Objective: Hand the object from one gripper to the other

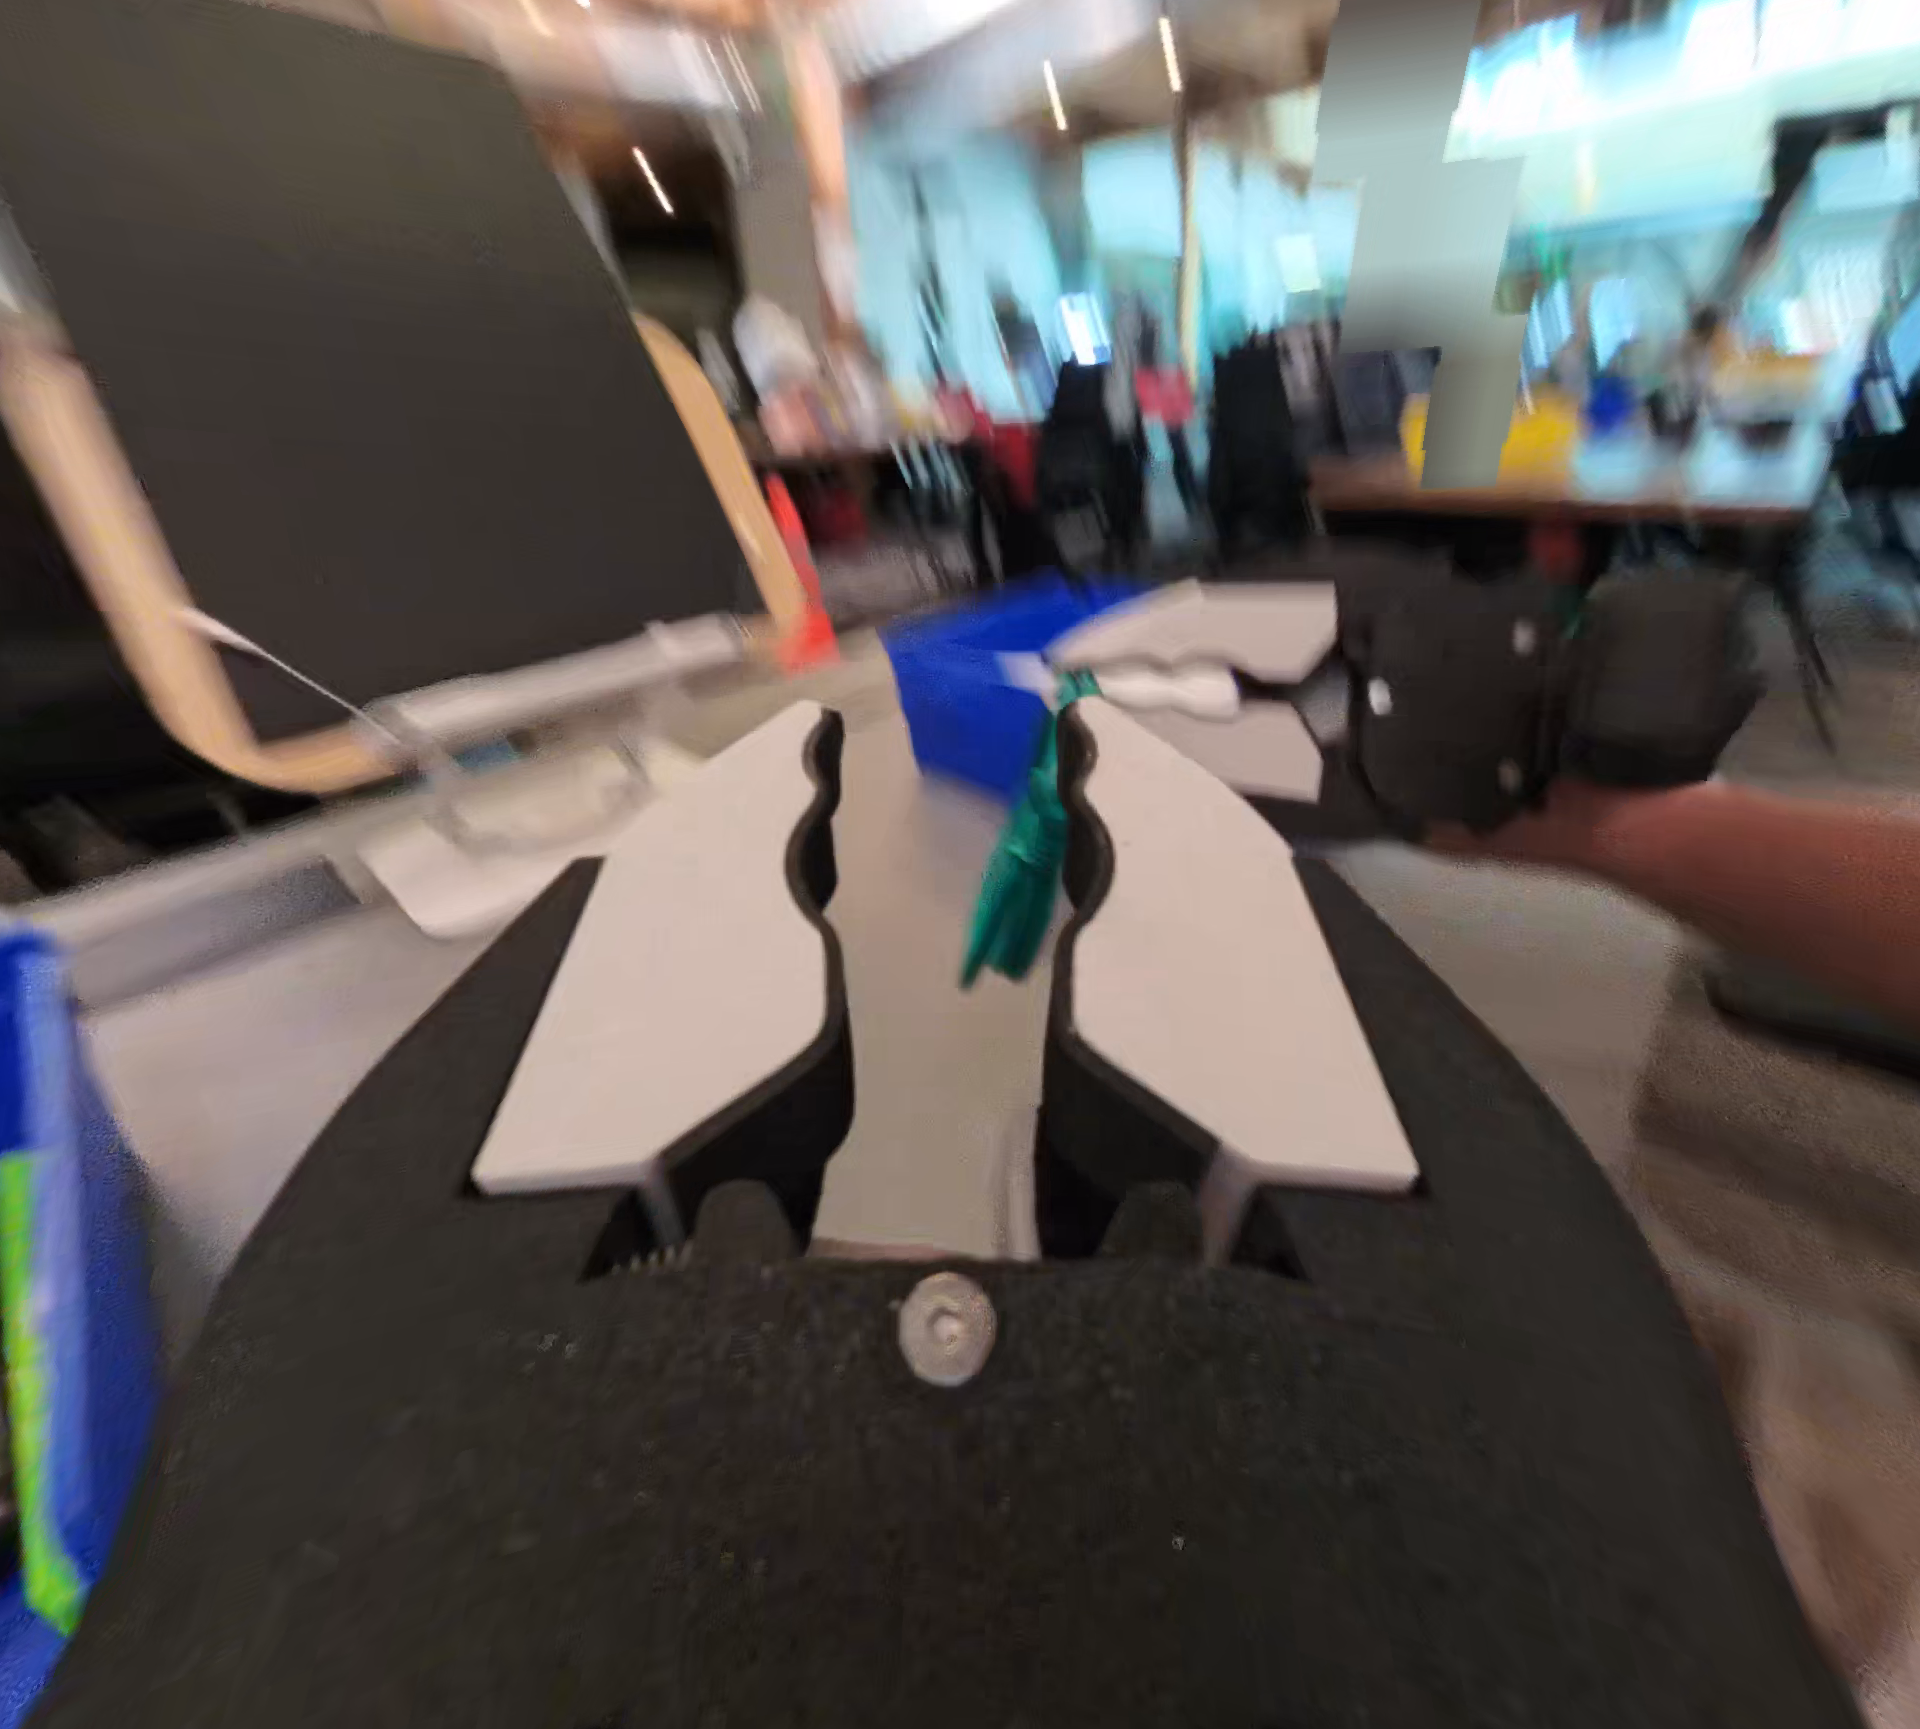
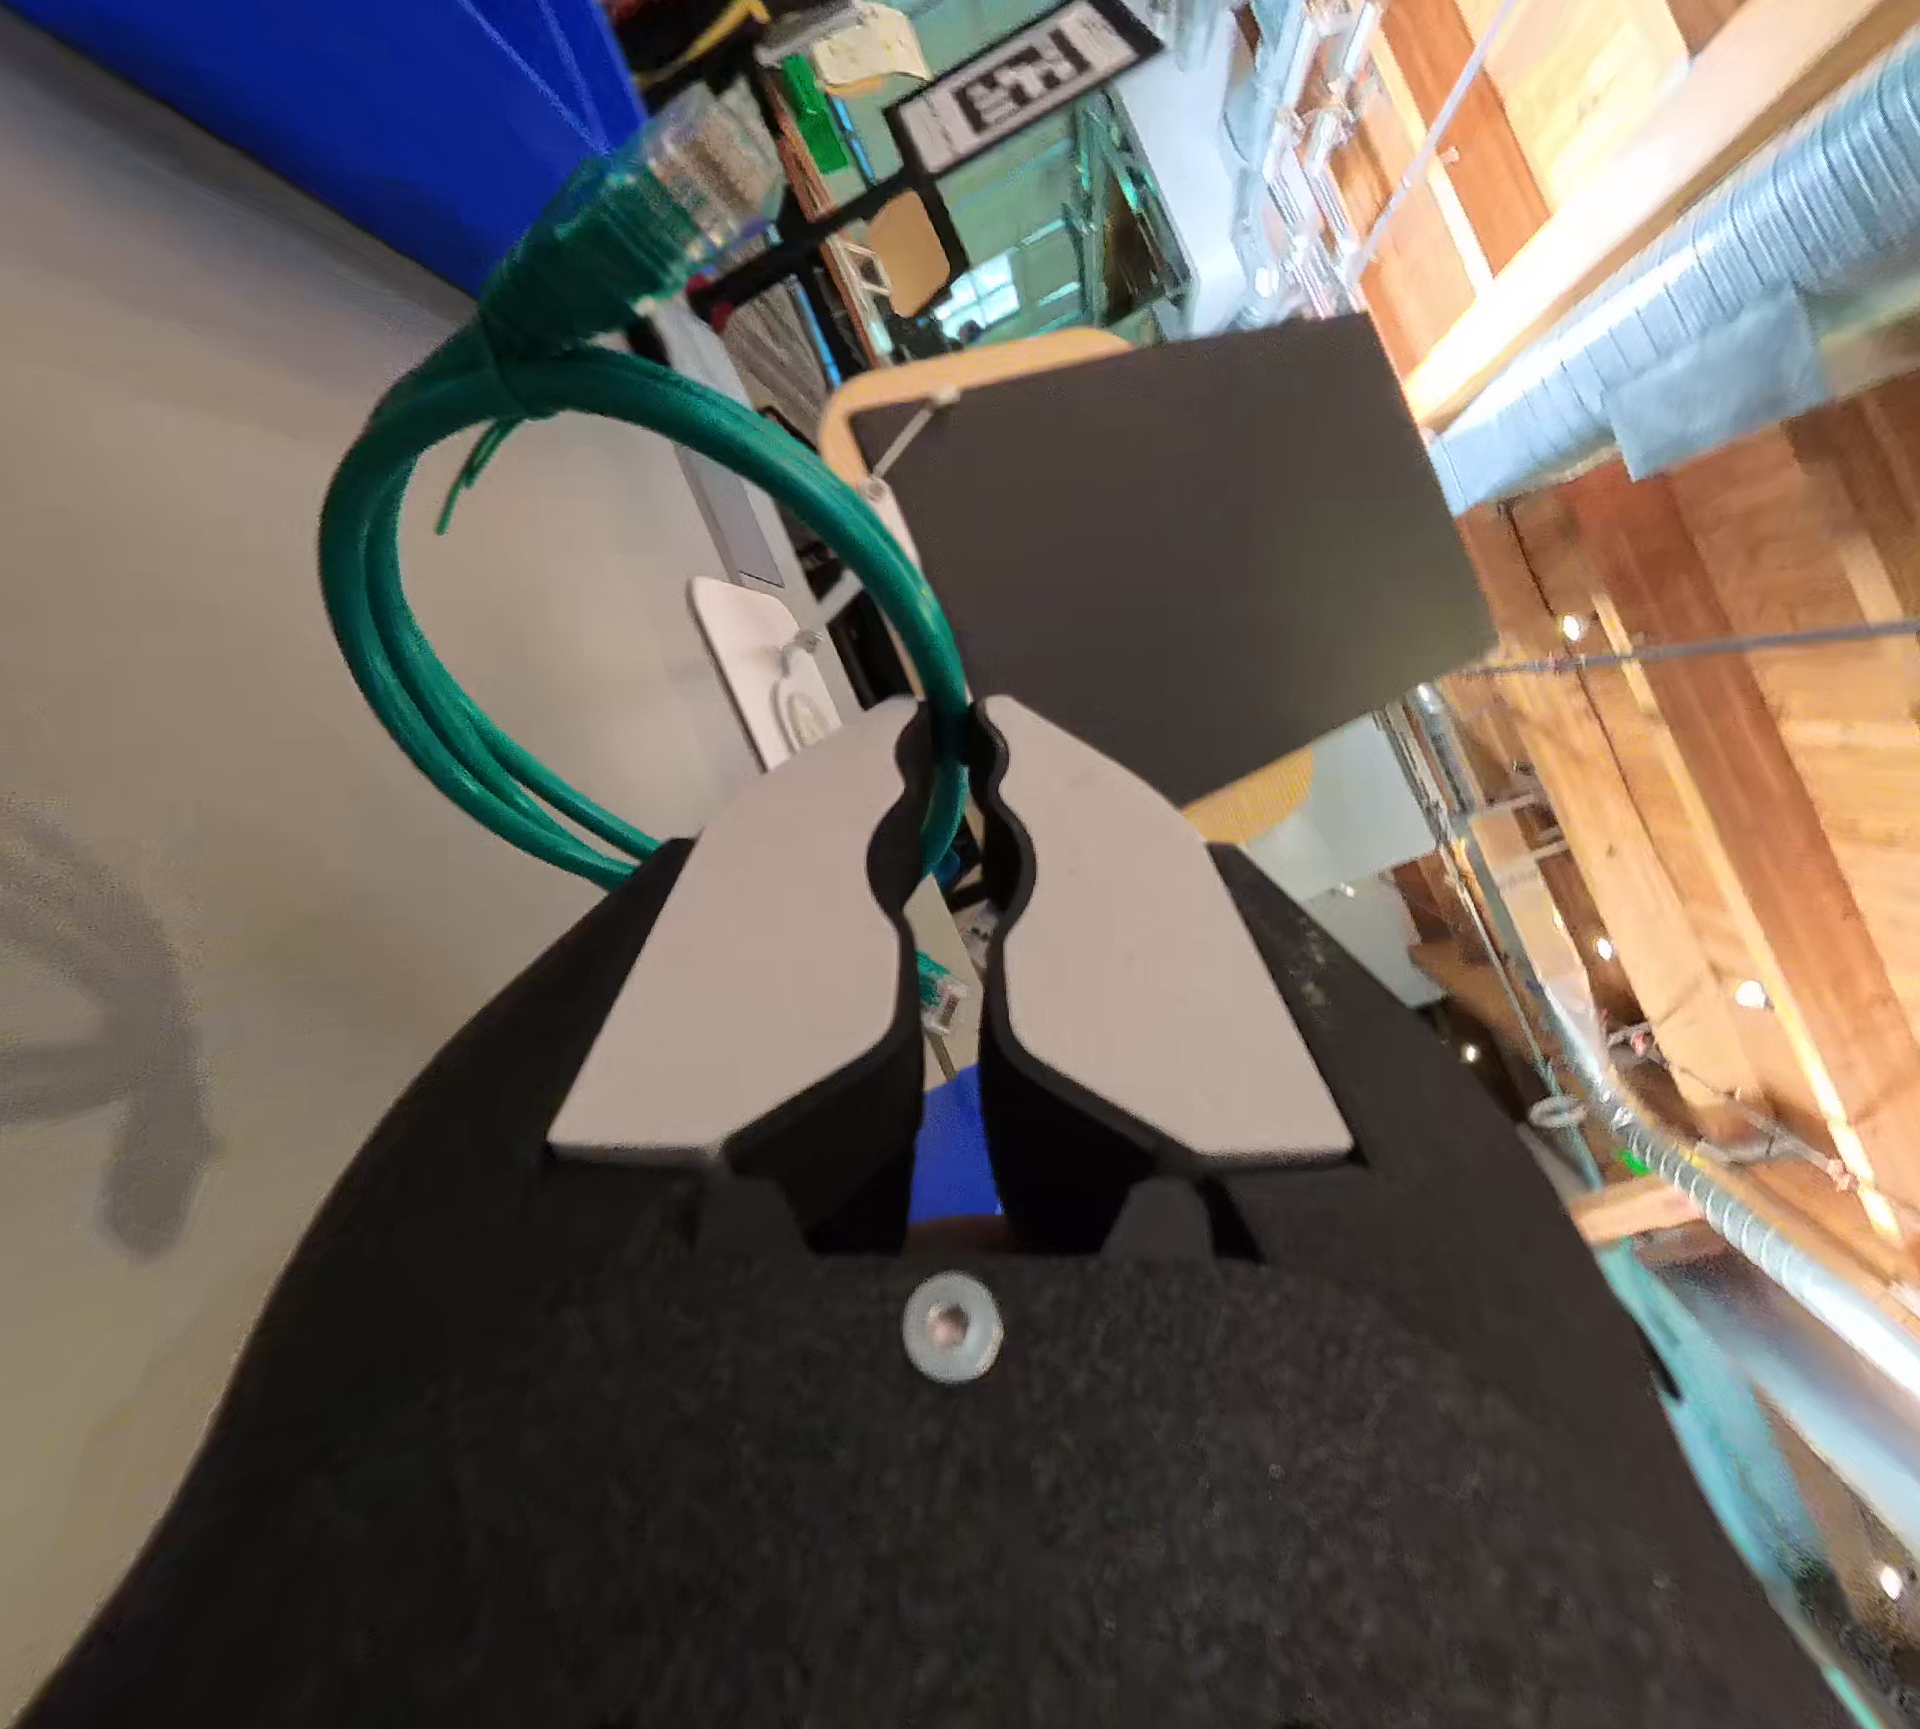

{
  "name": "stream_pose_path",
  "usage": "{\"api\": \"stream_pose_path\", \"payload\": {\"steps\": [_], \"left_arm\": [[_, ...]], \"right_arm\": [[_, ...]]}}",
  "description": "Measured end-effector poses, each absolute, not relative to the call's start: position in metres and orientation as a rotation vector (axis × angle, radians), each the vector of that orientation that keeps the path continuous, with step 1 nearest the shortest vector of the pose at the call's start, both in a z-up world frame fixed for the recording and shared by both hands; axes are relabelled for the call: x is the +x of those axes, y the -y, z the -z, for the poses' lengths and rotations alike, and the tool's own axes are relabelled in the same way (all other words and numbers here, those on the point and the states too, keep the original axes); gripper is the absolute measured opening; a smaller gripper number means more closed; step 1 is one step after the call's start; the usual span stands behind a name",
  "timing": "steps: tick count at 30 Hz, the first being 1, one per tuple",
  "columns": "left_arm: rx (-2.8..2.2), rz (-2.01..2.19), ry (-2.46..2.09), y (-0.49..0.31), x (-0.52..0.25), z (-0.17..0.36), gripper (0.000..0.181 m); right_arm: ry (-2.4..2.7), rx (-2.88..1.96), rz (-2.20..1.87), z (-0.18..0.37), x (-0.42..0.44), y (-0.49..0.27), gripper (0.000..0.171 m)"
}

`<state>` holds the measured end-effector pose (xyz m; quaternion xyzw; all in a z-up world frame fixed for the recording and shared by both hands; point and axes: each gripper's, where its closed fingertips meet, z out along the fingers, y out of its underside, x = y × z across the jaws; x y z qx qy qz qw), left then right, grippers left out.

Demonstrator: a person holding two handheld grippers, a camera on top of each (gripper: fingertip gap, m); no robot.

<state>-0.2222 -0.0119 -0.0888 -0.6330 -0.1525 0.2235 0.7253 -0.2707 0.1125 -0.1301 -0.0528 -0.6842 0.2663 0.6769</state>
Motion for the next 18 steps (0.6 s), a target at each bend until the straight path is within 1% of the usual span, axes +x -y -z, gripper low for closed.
{"api": "stream_pose_path", "payload": {"steps": [2, 3, 6, 8, 10, 13, 16, 18], "left_arm": [[-1.172, -0.637, 0.407, 0.051, -0.225, 0.067, 0.039], [-1.156, -0.705, 0.456, 0.066, -0.231, 0.069, 0.039], [-1.338, -0.762, 0.528, 0.076, -0.250, 0.098, 0.039], [-1.458, -0.711, 0.563, 0.072, -0.259, 0.124, 0.039], [-1.564, -0.619, 0.607, 0.062, -0.265, 0.152, 0.039], [-1.670, -0.445, 0.636, 0.043, -0.263, 0.185, 0.040], [-1.714, -0.346, 0.656, 0.030, -0.259, 0.201, 0.039], [-1.746, -0.324, 0.641, 0.025, -0.257, 0.209, 0.039]], "right_arm": [[1.515, -0.203, -0.633, 0.116, -0.275, -0.136, 0.006], [1.509, -0.260, -0.647, 0.107, -0.278, -0.150, 0.007], [1.511, -0.500, -0.681, 0.072, -0.285, -0.212, 0.006], [1.594, -0.747, -0.667, 0.065, -0.293, -0.266, 0.007], [1.742, -1.006, -0.631, 0.079, -0.298, -0.313, 0.007], [2.024, -1.289, -0.432, 0.125, -0.294, -0.362, 0.006], [2.312, -1.340, -0.157, 0.173, -0.283, -0.384, 0.006], [2.439, -1.370, -0.080, 0.196, -0.283, -0.387, 0.006]]}}
